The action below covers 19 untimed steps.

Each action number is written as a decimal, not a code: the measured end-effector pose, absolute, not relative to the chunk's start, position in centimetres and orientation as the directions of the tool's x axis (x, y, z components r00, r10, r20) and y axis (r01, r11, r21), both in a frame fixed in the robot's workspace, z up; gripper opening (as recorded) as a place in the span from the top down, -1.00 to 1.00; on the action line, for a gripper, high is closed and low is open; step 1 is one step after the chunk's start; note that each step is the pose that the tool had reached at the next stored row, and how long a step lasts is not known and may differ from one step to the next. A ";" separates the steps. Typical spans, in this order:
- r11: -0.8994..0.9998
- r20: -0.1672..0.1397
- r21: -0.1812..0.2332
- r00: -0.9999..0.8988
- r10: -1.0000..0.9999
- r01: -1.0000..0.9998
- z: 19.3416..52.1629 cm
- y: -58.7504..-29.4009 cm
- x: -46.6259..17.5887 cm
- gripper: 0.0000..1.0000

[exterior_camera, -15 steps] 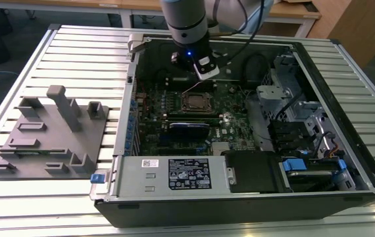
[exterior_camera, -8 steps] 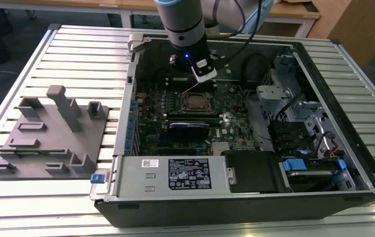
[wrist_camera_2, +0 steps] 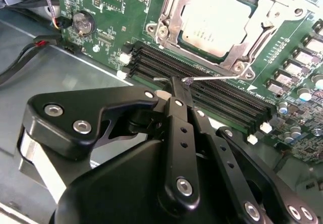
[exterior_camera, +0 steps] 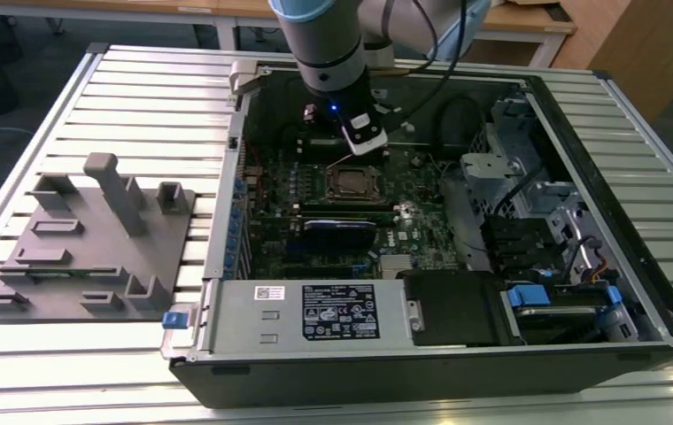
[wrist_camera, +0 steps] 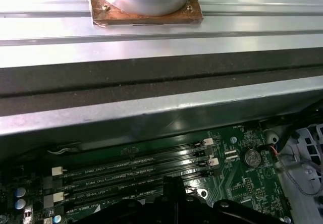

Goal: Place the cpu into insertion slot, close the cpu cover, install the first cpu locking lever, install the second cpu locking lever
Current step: 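Install the first cpu locking lever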

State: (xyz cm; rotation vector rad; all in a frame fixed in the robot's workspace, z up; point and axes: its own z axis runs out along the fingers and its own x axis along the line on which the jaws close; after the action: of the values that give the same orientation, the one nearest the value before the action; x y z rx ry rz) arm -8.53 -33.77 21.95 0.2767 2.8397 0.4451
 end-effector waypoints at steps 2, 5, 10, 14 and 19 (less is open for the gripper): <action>0.935 -0.218 0.322 -0.950 0.224 0.147 21.9 -33.8 -8.5 0.80; 0.935 -0.218 0.323 -0.950 0.224 0.146 21.7 -33.8 -8.5 0.80; 0.935 -0.220 0.323 -0.949 0.224 0.146 20.9 -33.8 -8.6 0.80; 0.935 -0.221 0.323 -0.949 0.224 0.146 20.2 -33.8 -8.6 0.80; 0.935 -0.221 0.323 -0.949 0.224 0.146 19.8 -33.8 -8.6 0.80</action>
State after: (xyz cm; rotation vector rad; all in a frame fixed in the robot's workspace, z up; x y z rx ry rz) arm -8.58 -33.77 19.76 0.2757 2.8367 0.4451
